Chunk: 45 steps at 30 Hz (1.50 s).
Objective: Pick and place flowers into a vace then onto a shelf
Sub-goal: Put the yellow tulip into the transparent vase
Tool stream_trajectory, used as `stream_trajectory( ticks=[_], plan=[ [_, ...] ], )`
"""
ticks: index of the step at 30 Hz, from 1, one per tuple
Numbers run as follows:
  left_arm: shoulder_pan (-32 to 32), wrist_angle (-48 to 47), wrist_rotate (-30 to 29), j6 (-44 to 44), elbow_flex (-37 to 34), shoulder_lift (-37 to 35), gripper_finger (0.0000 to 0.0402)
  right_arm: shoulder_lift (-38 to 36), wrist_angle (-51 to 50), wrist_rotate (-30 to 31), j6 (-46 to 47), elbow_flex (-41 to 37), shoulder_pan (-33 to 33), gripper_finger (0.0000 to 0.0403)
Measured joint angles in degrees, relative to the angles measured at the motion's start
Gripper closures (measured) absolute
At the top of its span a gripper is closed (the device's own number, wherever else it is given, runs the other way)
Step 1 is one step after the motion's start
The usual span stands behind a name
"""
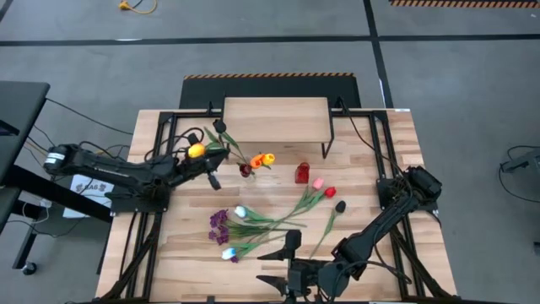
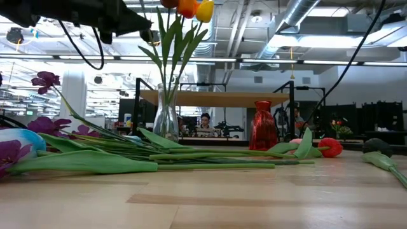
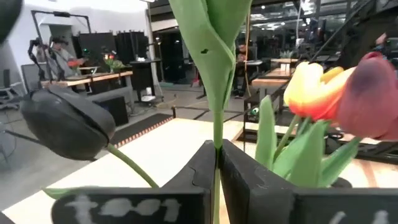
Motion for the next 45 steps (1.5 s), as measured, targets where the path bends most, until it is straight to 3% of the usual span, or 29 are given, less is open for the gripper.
stream_trajectory(
  ticks=[14, 20, 34, 45],
  plan=[
    [1.82, 2.8, 1.39, -0.44, 0.05, 4.09, 0.0385, 0.0, -0.85, -0.15, 0.02, 0.0, 0.0, 0.019],
    [1.81, -9.75, 2.8, -1.91, 4.72, 4.08, 0.0337, 0.0, -1.28, -0.13, 0.07, 0.0, 0.0, 0.0184],
    [1.47, -29.01, 3.25, -4.77, 11.57, 4.08, 0.0187, 0.0, -1.32, -0.04, 0.56, 0.0, -0.13, 0.0183],
    [1.43, -56.93, 4.31, -9.18, 22.53, 4.08, 0.0141, 0.0, -1.63, -0.02, 0.55, 0.0, -0.13, 0.0184]
  ],
)
